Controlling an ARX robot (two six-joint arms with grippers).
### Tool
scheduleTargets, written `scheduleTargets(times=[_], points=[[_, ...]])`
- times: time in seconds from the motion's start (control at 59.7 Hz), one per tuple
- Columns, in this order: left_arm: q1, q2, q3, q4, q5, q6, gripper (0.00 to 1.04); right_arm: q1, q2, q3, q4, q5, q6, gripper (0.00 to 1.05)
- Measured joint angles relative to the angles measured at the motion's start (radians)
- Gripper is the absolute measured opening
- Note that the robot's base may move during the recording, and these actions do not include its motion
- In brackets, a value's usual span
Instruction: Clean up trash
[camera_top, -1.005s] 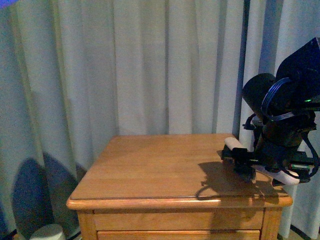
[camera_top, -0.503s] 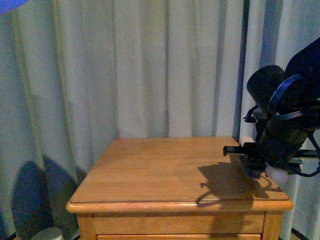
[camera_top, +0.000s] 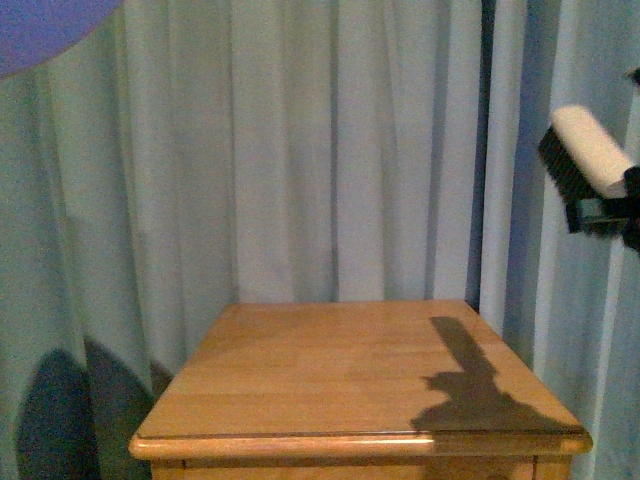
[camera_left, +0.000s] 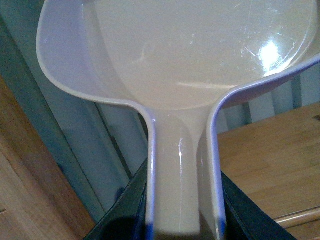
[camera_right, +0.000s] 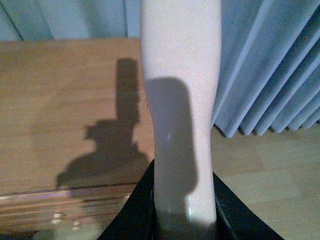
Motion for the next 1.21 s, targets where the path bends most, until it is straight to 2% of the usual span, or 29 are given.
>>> scheduleTargets(times=[0.168, 0.184, 0.335, 1.206], points=[[0.000, 0.000, 0.000, 0.000, 0.000, 0.000, 0.27, 0.056, -0.200, -0.099, 0.069, 0.092, -0.070, 0.19], [0.000, 0.000, 0.000, 0.000, 0.000, 0.000, 0.27, 0.090, -0.282, -0.141, 0.087, 0.135, -0.124, 0.19], [0.000, 0.000, 0.000, 0.000, 0.000, 0.000, 0.27, 0.108, -0.344, -0.170, 0.066, 0.219, -0.124, 0.19], [-0.003, -0.002, -0.003, -0.001, -0.002, 0.000, 0.27, 0.112, -0.371, -0.171, 0.062, 0.224, -0.123, 0.19]])
